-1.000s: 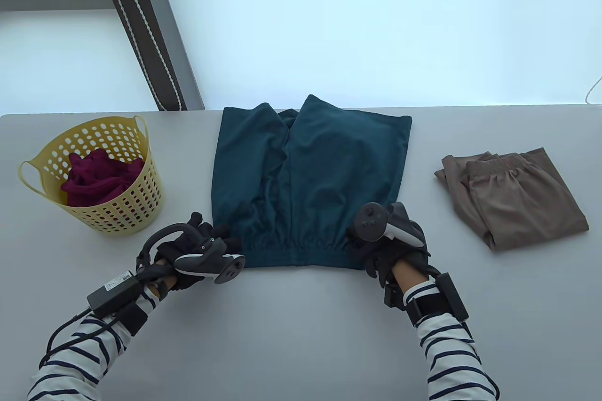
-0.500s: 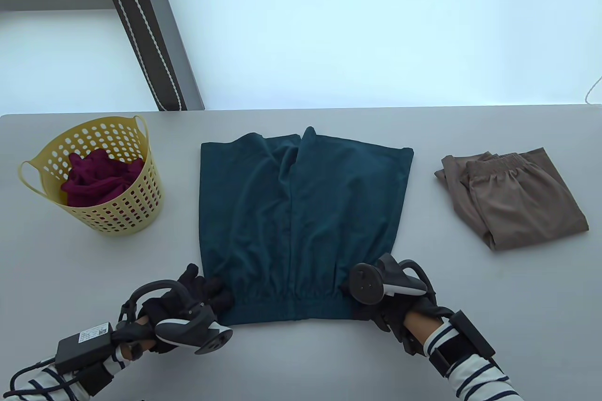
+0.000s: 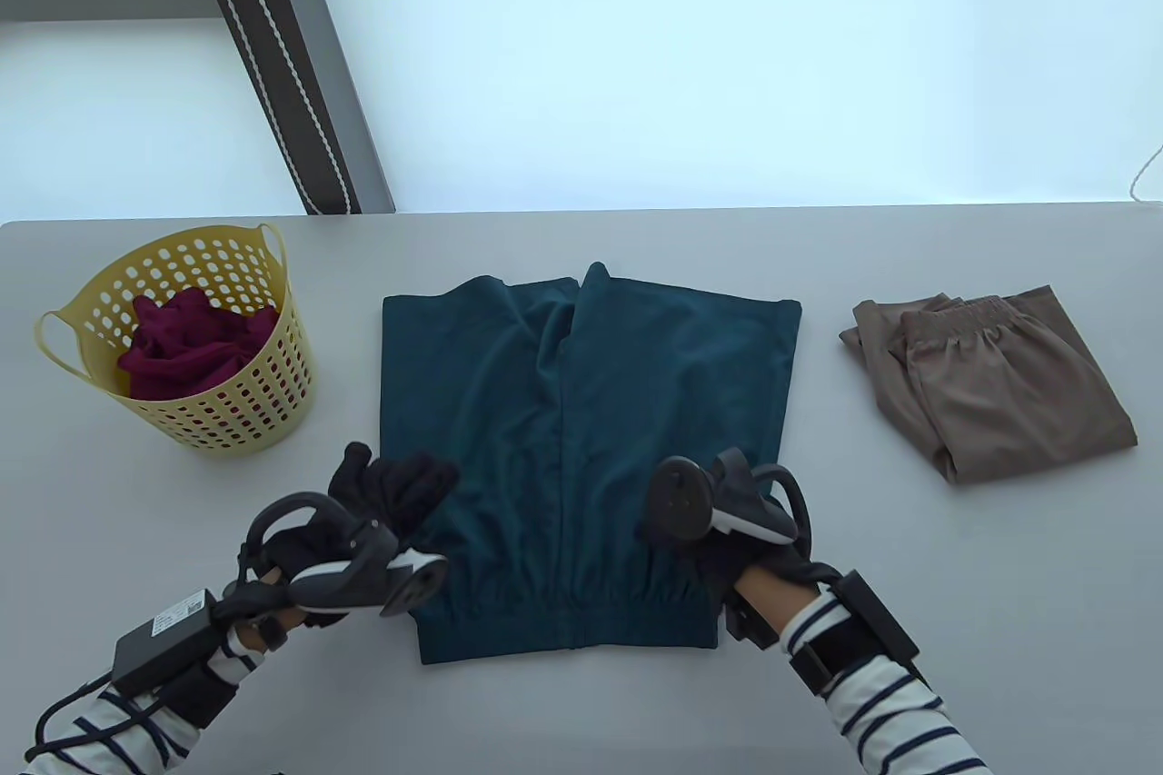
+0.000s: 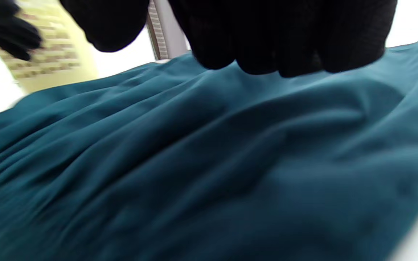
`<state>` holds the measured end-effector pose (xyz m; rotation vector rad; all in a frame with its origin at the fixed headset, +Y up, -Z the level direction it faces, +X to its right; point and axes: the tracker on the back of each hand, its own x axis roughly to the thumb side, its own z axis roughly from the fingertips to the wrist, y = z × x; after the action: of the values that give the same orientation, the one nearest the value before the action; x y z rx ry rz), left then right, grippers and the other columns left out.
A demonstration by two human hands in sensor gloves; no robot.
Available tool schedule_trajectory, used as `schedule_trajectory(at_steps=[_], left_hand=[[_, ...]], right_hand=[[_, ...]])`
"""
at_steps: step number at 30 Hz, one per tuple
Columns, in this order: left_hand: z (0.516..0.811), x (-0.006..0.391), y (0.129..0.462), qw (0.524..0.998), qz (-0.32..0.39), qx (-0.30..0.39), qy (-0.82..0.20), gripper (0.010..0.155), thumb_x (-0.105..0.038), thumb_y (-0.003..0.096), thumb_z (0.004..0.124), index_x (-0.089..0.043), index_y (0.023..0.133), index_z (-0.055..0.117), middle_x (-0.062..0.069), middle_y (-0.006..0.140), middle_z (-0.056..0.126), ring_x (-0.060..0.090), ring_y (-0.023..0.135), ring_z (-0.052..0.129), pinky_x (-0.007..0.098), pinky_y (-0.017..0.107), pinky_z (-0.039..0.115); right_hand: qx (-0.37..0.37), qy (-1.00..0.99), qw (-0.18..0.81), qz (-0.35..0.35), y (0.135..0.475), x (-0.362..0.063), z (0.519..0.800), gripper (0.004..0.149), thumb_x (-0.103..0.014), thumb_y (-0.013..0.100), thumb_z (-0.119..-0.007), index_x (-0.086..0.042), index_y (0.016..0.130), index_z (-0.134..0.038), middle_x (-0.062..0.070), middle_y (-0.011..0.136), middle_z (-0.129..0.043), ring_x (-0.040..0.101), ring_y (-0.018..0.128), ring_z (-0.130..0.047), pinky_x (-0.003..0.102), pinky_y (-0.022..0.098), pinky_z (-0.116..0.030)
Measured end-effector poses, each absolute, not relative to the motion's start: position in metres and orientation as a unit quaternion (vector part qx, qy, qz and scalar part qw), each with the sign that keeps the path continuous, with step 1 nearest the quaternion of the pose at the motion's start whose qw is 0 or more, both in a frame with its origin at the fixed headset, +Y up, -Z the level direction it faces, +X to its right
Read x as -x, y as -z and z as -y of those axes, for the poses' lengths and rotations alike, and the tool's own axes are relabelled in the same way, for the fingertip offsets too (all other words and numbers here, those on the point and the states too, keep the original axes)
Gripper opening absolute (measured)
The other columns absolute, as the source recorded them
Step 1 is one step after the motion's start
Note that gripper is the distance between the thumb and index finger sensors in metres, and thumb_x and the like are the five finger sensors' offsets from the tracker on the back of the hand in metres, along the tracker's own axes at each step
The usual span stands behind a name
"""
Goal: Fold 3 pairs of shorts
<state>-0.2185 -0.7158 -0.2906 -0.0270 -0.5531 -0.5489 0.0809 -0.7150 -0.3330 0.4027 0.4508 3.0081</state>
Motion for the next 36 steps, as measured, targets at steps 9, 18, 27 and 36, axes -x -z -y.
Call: schedule_trajectory(at_steps=[9,18,27,36], left_hand=[[0.75,0.209,0.306,0.898,0.248,0.139,0.337,0.078,-0.055,0.0402,0.028,-0.022,0.098,0.068,0.017,0.114,0.067,0.039,0.094,0.087,0.068,0.073,0.058],[0.747,0.172,0.206,0.818,0.472,0.181,0.275,0.068,-0.058,0.0383,0.032,-0.035,0.097,0.058,0.009,0.119,0.055,0.043,0.102,0.075,0.069,0.075,0.052],[0.726,0.169,0.229,0.866,0.41,0.083,0.273,0.084,-0.057,0.0396,0.033,-0.015,0.11,0.015,0.026,0.12,0.046,0.042,0.101,0.073,0.069,0.074,0.052],[0.754,0.192,0.344,0.83,0.182,0.142,0.508,0.061,-0.036,0.0506,0.055,-0.025,0.108,0.04,0.031,0.118,0.036,0.043,0.101,0.072,0.069,0.073,0.053]], right_hand=[[0.087,-0.961,-0.029,-0.26,0.407,-0.067,0.753,0.084,-0.058,0.047,-0.054,0.008,0.099,-0.05,0.048,0.071,-0.074,0.057,0.048,-0.093,0.051,0.032,-0.085],[0.046,-0.957,0.064,-0.278,0.411,-0.076,0.787,0.082,-0.059,0.046,-0.045,-0.02,0.101,0.001,0.024,0.098,0.007,0.055,0.089,0.0,0.065,0.065,-0.016],[-0.023,-0.983,0.076,-0.167,0.396,-0.085,0.766,0.085,-0.06,0.045,-0.044,-0.021,0.098,0.011,0.016,0.098,0.013,0.048,0.089,0.006,0.059,0.065,-0.011],[-0.003,-0.982,-0.013,-0.188,0.36,-0.096,0.711,0.076,-0.049,0.051,-0.056,0.009,0.098,-0.057,0.039,0.078,-0.079,0.048,0.058,-0.094,0.05,0.037,-0.083]])
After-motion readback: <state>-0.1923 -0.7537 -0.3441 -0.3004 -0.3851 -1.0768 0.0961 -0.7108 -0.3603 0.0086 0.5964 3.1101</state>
